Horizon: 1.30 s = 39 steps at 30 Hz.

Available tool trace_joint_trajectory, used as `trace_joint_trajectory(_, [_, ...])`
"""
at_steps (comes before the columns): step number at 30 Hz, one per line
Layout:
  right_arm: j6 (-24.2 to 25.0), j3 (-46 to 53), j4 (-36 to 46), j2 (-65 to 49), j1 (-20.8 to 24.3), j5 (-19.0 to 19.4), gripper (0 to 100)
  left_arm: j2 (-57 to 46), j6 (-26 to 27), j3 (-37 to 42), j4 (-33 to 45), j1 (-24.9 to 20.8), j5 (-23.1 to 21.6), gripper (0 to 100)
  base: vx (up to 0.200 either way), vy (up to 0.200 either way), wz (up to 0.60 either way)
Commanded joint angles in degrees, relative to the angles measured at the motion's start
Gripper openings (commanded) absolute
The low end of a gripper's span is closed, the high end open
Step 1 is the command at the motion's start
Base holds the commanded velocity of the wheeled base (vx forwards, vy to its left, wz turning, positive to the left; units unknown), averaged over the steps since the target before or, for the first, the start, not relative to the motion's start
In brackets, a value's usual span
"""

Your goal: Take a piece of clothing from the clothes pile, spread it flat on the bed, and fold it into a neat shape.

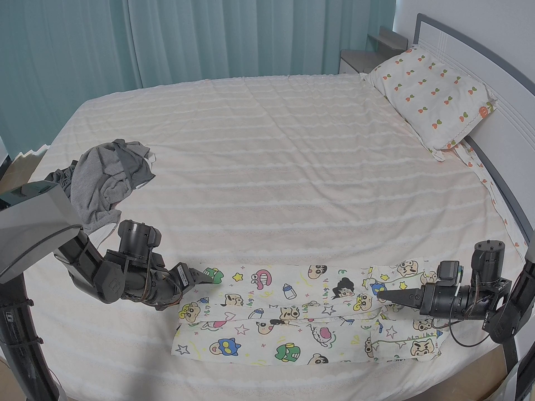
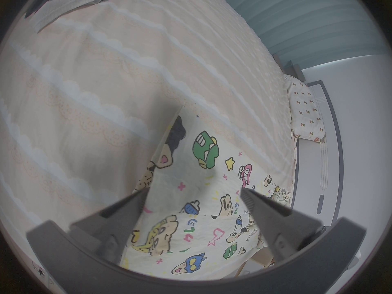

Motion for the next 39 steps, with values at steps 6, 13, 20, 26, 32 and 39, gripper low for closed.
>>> trace_joint_trajectory(6, [0.0, 0.0, 0.0, 0.1, 0.0, 0.0, 100, -0.5, 0.1, 0.6, 0.0, 0.3, 0.1, 0, 0.0, 0.0, 0.0])
trace_joint_trajectory(13, [0.0, 0.0, 0.0, 0.1, 0.0, 0.0, 100, -3.4, 0.4, 0.4, -0.1, 0.3, 0.1, 0, 0.0, 0.0, 0.0])
trace_joint_trajectory(20, [-0.1, 0.1, 0.0, 0.6, 0.6, -0.1, 100, -3.9, 0.5, 0.6, -6.1, 0.2, 0.2, 0, 0.0, 0.0, 0.0])
trace_joint_trajectory(26, [-1.2, 0.1, 0.0, 1.1, 0.6, -0.3, 100, -3.7, 0.5, 0.6, -11.2, 0.2, 0.1, 0, 0.0, 0.0, 0.0])
trace_joint_trajectory(32, [-1.2, 0.1, 0.0, 1.2, 0.7, -0.2, 100, -3.3, 3.6, 1.7, -16.9, 0.2, -0.3, 0, 0.0, 0.0, 0.0])
trace_joint_trajectory(39, [-1.2, 0.2, 0.0, 1.2, 0.7, -0.1, 100, 0.6, 7.8, 4.4, -25.9, 0.1, -0.5, 0, 0.0, 0.0, 0.0])
